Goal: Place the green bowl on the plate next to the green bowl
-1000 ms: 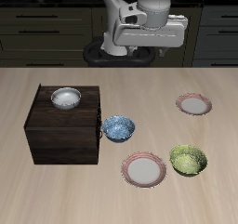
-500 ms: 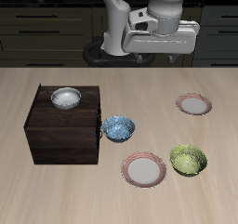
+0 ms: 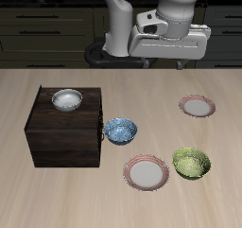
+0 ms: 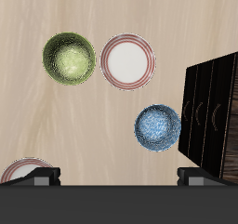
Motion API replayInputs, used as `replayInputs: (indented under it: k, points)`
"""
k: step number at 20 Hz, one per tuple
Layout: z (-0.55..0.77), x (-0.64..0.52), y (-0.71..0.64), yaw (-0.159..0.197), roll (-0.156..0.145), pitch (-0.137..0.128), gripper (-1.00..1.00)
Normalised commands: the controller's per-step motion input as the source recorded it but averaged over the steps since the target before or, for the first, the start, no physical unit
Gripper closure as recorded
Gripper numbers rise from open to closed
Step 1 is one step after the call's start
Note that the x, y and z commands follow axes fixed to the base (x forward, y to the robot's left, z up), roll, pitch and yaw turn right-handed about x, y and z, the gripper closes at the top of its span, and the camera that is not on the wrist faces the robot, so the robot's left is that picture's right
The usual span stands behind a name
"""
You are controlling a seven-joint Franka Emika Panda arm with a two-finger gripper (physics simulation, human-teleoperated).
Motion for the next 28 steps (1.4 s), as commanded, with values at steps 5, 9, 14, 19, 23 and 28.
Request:
replayInputs:
  k: [5,9,14,19,23,28]
  points:
    - [0.04,0.37,0.11,-0.011,-0.024,-0.018,-1.0]
    - [0.05,0.28,0.22,-0.017,0.018,0.015,-1.0]
    - [0.13,0.16,0.23,-0.022,0.003,-0.03,-1.0]
    - [0.09,0.24,0.23,-0.001,0.015,-0.012,-1.0]
    - [0.02,0.22,0.11,0.015,-0.008,-0.009,-1.0]
    - [-0.07,0.21,0.11,0.015,-0.006,0.014,-1.0]
